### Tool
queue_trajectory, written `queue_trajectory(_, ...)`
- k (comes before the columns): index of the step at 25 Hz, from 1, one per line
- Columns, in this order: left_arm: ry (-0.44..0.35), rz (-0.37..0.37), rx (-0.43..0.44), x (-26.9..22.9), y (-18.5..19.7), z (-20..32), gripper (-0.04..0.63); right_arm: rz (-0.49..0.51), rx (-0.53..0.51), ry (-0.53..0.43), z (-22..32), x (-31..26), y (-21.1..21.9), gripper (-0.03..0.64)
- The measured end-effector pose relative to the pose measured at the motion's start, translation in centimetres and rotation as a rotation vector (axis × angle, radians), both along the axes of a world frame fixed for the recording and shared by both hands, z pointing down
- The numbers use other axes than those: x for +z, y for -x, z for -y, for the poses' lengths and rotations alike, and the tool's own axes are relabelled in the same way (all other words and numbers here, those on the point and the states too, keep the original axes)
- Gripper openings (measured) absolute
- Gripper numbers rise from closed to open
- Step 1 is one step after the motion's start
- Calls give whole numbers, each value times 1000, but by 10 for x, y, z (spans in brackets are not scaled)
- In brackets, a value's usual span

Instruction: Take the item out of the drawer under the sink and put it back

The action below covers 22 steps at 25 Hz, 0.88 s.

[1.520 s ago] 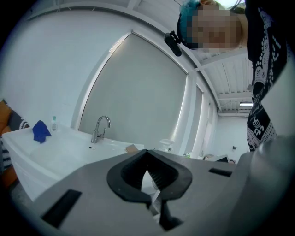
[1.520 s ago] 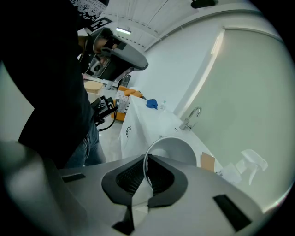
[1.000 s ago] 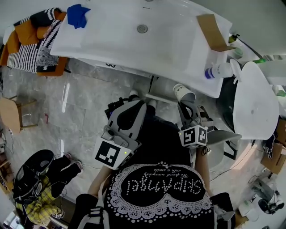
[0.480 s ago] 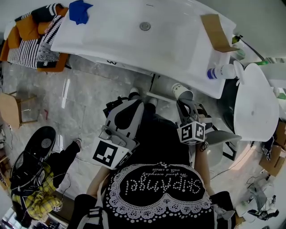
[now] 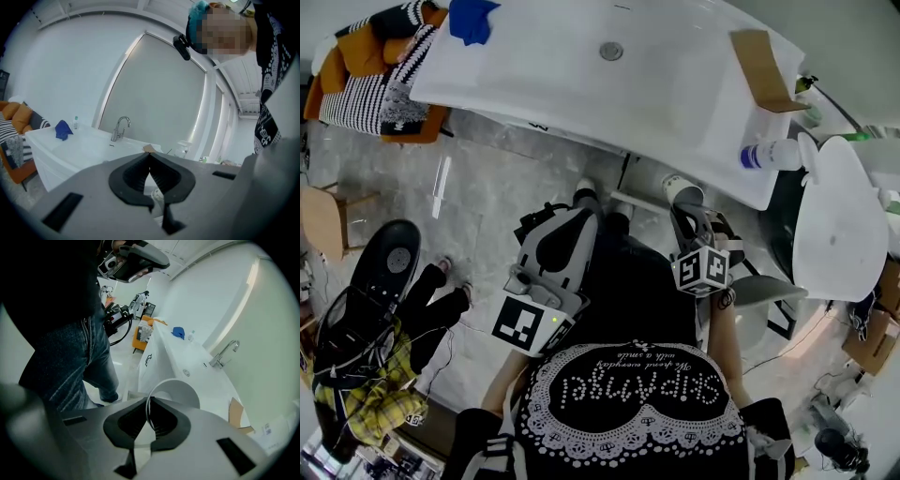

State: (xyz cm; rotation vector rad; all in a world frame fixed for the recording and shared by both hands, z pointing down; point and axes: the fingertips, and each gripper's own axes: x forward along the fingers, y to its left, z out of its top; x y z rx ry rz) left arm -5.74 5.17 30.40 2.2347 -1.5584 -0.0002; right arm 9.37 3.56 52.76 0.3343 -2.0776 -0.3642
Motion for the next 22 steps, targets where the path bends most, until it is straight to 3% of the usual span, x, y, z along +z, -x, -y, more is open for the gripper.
queue_trajectory(22, 2, -2, -3, 5, -1, -1, 5, -47, 10, 70, -3, 50, -4, 25)
